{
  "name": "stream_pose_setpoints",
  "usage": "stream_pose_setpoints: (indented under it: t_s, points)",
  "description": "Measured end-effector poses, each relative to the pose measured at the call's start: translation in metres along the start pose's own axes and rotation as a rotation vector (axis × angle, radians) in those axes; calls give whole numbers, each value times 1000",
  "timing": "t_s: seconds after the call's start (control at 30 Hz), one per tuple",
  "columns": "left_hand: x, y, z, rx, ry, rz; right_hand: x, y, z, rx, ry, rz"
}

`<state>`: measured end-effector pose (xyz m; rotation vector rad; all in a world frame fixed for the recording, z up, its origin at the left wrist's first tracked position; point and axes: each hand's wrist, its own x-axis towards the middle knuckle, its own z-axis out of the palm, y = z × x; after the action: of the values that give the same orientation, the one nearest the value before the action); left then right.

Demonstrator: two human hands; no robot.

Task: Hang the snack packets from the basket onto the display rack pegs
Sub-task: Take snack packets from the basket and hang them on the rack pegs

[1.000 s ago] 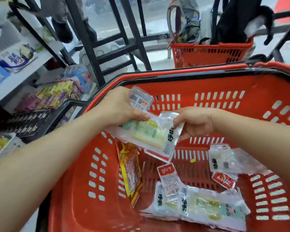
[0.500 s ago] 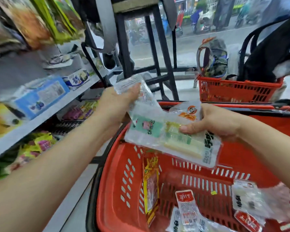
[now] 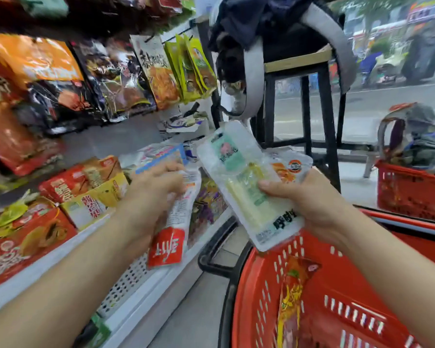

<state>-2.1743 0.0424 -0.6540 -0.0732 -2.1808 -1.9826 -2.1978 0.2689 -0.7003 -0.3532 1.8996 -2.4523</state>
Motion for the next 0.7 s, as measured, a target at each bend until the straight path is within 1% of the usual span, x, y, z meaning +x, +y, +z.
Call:
stream_pose_setpoints:
  t_s: [0.03, 0.13, 0.2, 0.27, 0.3, 0.37, 0.43, 0.53, 0.63, 0.7]
  points:
    - [1, -2, -3, 71, 21, 36, 4, -1, 9, -7, -5, -13]
    - [10, 10, -15, 150, 60, 124, 18, -15, 36, -30, 19, -33]
    - [21, 33, -29, 193, -2, 79, 27, -38, 51, -39, 59, -29]
    - [28, 65, -43, 229, -142, 5, 36, -71, 66, -41, 80, -28]
    - [31, 84, -50, 289, -163, 6, 39, -91, 75, -39, 80, -27]
    - [35, 132, -64, 335, -73, 57, 46, -135, 98, -47, 65, -21]
    - [41, 186, -83, 297, 51, 94, 53, -184, 124, -71, 33, -13]
    - [50, 275, -112, 351, 91, 18, 62, -264, 164, -90, -51, 36]
    - [47, 363, -139, 306, 159, -27, 66, -343, 199, -132, -189, 124]
    - [37, 420, -151, 238, 211, -50, 66, -392, 219, -175, -291, 214]
